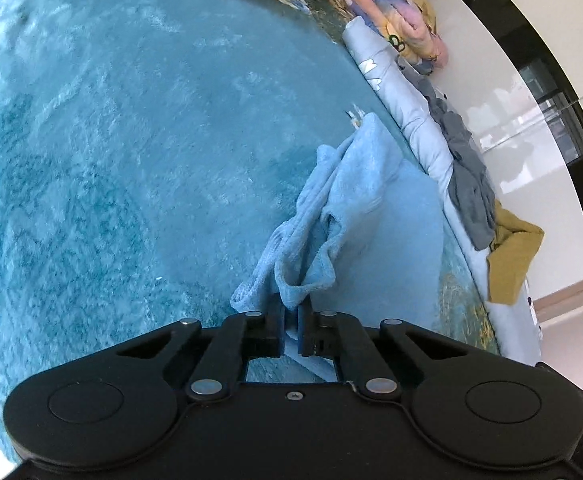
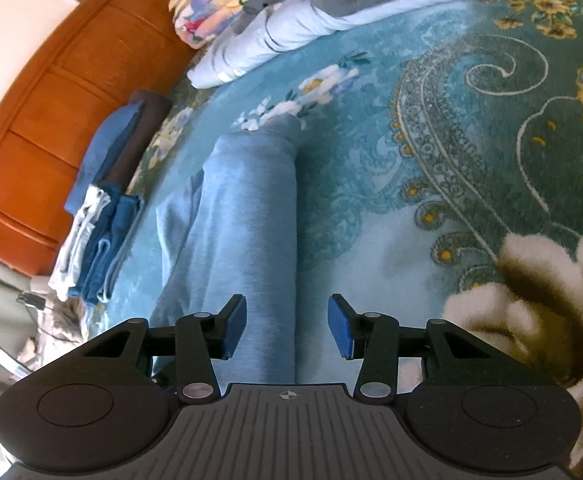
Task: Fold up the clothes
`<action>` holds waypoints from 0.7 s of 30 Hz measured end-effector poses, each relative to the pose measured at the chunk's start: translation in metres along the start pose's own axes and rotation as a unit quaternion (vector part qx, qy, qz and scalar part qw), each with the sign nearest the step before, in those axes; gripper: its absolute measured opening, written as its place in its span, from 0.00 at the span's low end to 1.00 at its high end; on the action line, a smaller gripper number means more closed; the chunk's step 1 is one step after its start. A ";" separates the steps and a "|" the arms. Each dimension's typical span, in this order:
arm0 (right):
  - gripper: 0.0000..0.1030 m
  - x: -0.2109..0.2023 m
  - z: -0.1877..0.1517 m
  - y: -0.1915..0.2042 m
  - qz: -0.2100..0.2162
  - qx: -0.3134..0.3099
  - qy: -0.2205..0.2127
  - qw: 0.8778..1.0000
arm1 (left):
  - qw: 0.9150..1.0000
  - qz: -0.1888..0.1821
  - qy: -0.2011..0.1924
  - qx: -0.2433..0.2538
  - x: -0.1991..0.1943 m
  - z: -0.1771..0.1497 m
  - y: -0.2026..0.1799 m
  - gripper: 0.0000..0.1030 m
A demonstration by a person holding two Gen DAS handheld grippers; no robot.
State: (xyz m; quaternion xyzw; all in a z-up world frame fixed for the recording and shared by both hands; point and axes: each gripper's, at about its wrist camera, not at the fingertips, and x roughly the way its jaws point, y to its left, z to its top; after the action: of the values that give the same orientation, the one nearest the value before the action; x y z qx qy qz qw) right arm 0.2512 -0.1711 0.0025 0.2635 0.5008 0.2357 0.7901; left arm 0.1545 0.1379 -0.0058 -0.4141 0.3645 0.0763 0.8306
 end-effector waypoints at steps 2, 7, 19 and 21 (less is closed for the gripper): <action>0.41 0.001 0.000 0.000 -0.001 -0.001 0.002 1.000 | 1.000 -0.010 0.002 0.021 -0.004 0.003 -0.005 0.04; 0.43 0.005 -0.002 0.001 0.014 -0.006 0.004 1.000 | 0.996 -0.044 -0.011 0.071 -0.023 0.026 -0.019 0.19; 0.48 0.026 -0.016 0.000 0.034 0.009 0.029 0.999 | 0.977 -0.050 0.027 0.206 0.052 0.108 -0.056 0.57; 0.48 0.029 -0.018 -0.003 0.043 0.015 0.036 0.998 | 0.976 -0.036 0.040 0.213 0.074 0.118 -0.055 0.58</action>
State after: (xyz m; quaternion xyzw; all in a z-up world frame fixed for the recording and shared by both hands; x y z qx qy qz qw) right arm 0.2462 -0.1515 -0.0258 0.2881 0.5203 0.2713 0.7568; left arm 0.2952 0.1774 0.0253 -0.2431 0.3900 -0.0499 0.8867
